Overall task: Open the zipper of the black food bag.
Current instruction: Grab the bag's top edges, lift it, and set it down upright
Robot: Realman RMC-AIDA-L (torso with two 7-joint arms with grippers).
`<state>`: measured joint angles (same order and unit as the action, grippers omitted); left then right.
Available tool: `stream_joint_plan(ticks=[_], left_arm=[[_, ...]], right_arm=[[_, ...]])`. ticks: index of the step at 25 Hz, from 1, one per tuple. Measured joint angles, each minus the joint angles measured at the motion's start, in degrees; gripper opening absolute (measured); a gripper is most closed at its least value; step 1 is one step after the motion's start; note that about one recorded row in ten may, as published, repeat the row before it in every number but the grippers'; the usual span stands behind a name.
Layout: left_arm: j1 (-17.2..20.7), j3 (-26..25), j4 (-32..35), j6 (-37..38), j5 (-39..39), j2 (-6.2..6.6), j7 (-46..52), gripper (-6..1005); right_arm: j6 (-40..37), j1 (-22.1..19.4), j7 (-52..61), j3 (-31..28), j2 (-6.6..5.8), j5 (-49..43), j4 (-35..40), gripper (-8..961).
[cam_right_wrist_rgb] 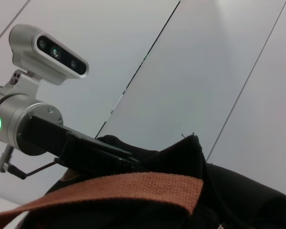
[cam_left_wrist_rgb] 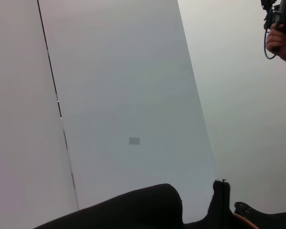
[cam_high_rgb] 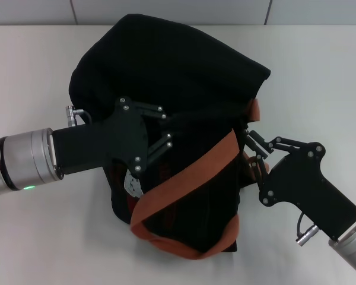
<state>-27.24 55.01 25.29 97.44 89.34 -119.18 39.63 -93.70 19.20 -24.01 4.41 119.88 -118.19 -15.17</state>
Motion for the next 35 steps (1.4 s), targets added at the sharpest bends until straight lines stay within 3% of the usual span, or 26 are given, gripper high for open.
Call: stream_joint_plan(ticks=[3, 6, 24, 35], left_arm=[[-0.01, 0.00, -0.29, -0.02, 0.00, 0.00, -0.29, 101], [-0.01, 0.00, -0.56, -0.03, 0.00, 0.00, -0.35, 101], [0.00, -0.21, -0.73, -0.10, -0.40, 0.00, -0.43, 101], [0.59, -0.48, -2.35, -0.25, -5.26, 0.10, -1.05, 101]], right_arm=[[0.02, 0.13, -0.04, -0.01, 0.00, -0.02, -0.07, 148], [0.22, 0.15, -0.05, -0.01, 0.00, -0.03, -0.25, -2], [1.91, 0.40, -0.08, -0.01, 0.00, -0.02, -0.30, 12], [3.02, 0.56, -0.08, -0.05, 0.00, -0.02, -0.30, 21]])
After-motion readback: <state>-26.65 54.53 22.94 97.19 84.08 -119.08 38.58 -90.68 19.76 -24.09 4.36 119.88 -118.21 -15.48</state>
